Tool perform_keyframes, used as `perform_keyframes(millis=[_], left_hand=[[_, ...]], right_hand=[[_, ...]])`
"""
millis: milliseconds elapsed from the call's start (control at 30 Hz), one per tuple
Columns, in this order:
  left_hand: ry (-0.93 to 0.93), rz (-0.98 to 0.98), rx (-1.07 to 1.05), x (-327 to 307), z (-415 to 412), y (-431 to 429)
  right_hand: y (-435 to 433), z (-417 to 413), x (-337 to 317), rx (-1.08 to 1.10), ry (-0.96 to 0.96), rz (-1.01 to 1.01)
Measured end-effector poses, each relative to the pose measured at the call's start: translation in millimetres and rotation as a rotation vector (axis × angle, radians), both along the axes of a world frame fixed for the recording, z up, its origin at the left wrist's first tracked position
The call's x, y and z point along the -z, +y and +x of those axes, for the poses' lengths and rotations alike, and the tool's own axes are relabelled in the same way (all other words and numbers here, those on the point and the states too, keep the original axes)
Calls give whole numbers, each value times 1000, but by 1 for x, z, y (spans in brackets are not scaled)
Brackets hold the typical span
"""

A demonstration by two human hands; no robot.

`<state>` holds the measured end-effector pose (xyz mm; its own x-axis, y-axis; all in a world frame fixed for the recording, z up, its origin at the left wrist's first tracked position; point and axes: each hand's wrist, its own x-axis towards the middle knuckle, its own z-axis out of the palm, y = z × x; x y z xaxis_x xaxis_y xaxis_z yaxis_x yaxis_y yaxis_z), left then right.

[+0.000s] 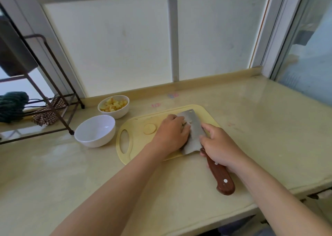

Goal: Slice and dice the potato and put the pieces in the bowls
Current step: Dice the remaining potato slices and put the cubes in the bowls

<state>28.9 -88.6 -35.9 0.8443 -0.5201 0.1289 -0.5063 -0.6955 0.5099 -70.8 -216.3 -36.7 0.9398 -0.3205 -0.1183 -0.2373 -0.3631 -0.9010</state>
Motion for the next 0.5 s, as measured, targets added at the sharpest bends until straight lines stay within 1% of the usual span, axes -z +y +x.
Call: perform_keyframes(millis=[200, 267, 500], left_hand=[[37, 22, -61, 2, -8, -13], [21, 21, -77, 1, -15, -20], [-30, -15, -24, -9, -24, -36]], right_hand=[[2, 1, 3, -35, -3, -81], [2, 1, 3, -42, 4, -91], [1, -2, -1, -46, 6, -72]])
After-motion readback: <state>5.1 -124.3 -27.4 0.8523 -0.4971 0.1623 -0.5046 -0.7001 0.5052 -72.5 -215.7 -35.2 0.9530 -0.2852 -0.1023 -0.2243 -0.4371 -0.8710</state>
